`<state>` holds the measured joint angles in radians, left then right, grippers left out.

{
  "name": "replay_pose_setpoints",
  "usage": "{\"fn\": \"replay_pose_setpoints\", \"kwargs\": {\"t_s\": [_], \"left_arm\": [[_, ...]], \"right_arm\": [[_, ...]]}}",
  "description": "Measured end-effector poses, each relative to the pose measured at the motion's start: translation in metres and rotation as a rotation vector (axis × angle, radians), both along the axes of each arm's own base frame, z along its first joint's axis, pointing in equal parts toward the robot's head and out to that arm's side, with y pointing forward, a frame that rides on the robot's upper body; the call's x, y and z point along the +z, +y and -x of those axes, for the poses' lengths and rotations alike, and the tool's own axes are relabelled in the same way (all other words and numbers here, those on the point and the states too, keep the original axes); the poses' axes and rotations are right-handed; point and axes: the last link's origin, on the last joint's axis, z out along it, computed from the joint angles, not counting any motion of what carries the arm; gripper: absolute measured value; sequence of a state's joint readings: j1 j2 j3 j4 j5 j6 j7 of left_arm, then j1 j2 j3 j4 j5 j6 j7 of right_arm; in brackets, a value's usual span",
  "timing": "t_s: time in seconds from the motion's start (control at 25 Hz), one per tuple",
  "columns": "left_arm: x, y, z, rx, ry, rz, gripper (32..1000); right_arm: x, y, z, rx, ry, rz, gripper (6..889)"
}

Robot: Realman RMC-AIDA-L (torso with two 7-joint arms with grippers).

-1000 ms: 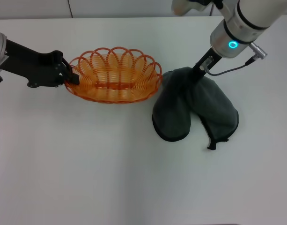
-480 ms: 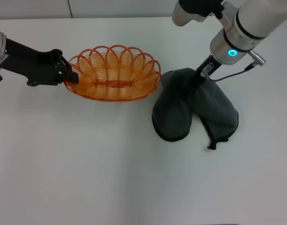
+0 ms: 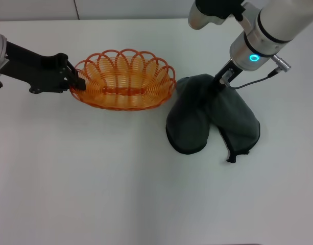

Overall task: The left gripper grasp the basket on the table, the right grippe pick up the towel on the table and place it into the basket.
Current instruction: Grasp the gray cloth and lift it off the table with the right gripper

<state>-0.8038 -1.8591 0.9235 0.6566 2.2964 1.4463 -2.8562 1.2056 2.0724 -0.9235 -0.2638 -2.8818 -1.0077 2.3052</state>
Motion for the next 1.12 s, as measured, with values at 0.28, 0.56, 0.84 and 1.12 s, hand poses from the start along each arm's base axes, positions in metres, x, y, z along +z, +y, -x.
{"fn": "replay_pose_setpoints", "kwargs": {"t_s": [0.28, 0.56, 0.84, 1.12], "left_arm": [[0.0000, 0.0001, 0.0000, 0.000, 0.000, -0.001, 111], [0.0001, -0.0001, 0.0007, 0.002, 0.001, -0.002, 110], [0.0001, -0.0001, 0.0009, 0.002, 0.001, -0.003, 110], [0.0001, -0.0003, 0.0014, 0.002, 0.001, -0.003, 110]], "right_arm": [[0.0001, 0.0002, 0.0003, 0.009, -0.003, 0.005, 857], [0.0005, 0.0007, 0.0007, 0.013, -0.006, 0.004, 741], [0.0007, -0.0001, -0.0016, 0.047, -0.032, 0.026, 437], [0.0010, 0.0004, -0.0011, 0.058, -0.031, 0.030, 208]]}}
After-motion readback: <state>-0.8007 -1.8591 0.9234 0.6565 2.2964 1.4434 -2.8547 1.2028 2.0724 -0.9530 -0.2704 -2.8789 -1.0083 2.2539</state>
